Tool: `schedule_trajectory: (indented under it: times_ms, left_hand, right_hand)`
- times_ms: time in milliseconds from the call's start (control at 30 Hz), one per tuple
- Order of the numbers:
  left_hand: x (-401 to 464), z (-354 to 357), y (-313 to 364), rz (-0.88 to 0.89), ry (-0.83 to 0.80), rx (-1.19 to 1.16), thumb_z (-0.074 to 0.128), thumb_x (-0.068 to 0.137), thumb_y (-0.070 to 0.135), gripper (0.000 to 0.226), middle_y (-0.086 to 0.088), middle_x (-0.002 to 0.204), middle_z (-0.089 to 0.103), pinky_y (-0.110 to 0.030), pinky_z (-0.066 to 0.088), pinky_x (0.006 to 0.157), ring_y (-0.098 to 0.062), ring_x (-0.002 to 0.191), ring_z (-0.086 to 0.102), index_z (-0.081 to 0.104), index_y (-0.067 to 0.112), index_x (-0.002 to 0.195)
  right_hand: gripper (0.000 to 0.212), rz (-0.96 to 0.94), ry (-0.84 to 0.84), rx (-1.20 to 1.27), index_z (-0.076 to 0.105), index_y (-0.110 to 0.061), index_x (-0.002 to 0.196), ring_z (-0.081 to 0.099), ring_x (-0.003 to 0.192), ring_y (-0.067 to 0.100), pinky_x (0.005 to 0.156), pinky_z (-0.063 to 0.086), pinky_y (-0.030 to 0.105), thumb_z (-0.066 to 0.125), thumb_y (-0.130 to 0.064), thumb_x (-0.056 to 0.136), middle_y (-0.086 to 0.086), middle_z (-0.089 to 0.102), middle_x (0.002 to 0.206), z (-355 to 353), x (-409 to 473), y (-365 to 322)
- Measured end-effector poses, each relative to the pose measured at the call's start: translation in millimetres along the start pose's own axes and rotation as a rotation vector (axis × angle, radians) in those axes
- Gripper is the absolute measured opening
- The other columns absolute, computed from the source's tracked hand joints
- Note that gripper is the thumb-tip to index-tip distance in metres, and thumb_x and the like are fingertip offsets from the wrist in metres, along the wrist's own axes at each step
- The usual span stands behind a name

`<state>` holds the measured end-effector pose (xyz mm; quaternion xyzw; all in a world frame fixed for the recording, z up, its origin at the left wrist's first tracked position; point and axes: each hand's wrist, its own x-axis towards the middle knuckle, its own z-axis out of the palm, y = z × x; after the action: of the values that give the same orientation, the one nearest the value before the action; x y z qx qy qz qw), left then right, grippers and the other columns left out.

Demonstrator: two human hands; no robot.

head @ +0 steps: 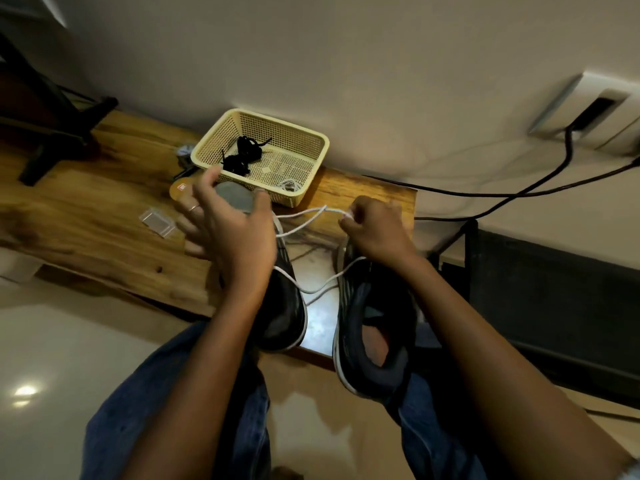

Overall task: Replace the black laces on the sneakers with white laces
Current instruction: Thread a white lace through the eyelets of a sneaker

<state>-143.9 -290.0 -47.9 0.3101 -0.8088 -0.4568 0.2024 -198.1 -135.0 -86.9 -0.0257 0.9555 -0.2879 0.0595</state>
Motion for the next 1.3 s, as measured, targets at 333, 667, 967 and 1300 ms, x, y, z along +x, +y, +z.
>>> schedule_trajectory:
  times_ms: [333,667,967,1300]
  left_hand:
    - [-27,27,33,-0.362,-0.765,-0.536,0.041,0.1,0.04,0.033,-0.005,0.096,0.071,-0.025,0.054,0.067,-0.014,0.082,0.067,0.066,0.018,0.102]
    - [9,36,34,-0.322,-0.323,-0.731,0.049,0.099,0.013,0.023,0.004,0.081,0.068,-0.018,0.053,0.062,-0.001,0.057,0.062,0.064,0.007,0.116]
    - [23,38,27,-0.325,-0.212,-0.929,0.063,0.091,0.011,0.012,0.0,0.077,0.065,-0.023,0.054,0.064,-0.006,0.062,0.06,0.068,0.005,0.1]
    - [9,37,19,0.15,-0.085,-0.271,0.066,0.088,0.026,0.007,0.013,0.09,0.069,-0.018,0.051,0.067,0.0,0.079,0.062,0.071,0.027,0.092]
  right_hand:
    - [0.025,-0.229,-0.186,0.645,0.064,0.005,0.091,0.066,0.067,0.006,0.064,0.052,0.022,0.054,-0.017,0.096,0.006,0.068,0.075,-54,-29,-27]
    - [0.031,-0.124,-0.507,-0.217,0.063,-0.014,0.068,0.051,0.078,0.016,0.085,0.031,0.028,0.052,-0.028,0.094,-0.001,0.059,0.069,-63,-30,19]
    - [0.029,-0.029,-0.521,-0.4,0.051,-0.025,0.07,0.038,0.109,0.027,0.093,0.035,0.045,0.053,-0.045,0.092,0.004,0.05,0.094,-57,-33,18]
    - [0.036,0.235,-0.22,0.16,0.062,-0.003,0.079,0.061,0.062,0.02,0.065,0.053,0.034,0.061,-0.037,0.091,0.017,0.067,0.078,-69,-53,48]
